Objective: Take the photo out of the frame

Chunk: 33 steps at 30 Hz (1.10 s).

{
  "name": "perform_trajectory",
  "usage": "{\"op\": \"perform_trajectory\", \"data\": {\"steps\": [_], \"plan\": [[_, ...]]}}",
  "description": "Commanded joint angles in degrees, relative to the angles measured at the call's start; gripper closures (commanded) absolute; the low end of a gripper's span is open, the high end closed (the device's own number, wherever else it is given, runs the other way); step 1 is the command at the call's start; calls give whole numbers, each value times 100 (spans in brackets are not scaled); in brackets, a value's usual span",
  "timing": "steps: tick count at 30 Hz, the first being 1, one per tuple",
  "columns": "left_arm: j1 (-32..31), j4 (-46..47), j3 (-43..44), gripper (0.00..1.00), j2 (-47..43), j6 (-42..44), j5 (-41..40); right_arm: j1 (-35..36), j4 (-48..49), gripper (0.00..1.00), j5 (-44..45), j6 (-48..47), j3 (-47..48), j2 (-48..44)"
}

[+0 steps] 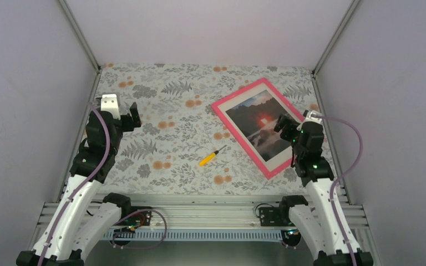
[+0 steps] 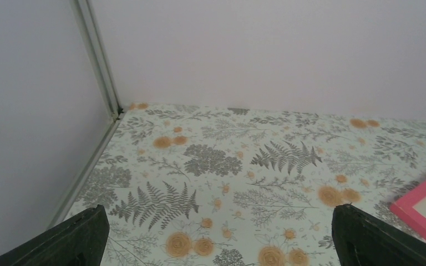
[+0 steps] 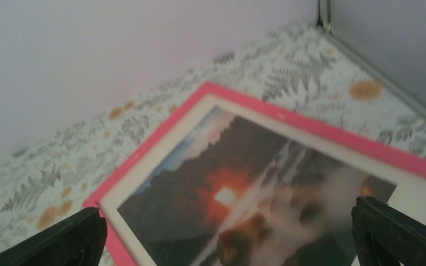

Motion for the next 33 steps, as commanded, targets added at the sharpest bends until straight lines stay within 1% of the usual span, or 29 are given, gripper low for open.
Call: {"op": "perform_trajectory", "data": {"steps": [1,4,8,13,18,23,30,33], "plan": [[18,38,105,0,-75,91,335,26,13,0,-153,681,-255,476],[24,46,97,0,-106,102,385,-22,-98,0,126,1022,-355,842],[18,58,83,0,-167,117,435,-315,-166,0,483,1520,-552,1147],[13,70,65,0,-214,135,503,-913,325,0,299,1721,-979,1429],[-20,68,51,0,-267,144,533,-1619,733,0,118,1623,-1163,1738],[-65,77,43,0,-295,161,595,-2160,1176,0,-389,1423,-1226,2305],[-81,91,35,0,-288,177,664,-2328,1660,0,-776,940,-989,3145],[-79,92,41,0,-283,179,673,-2350,1832,0,-806,842,-882,3487]]}}
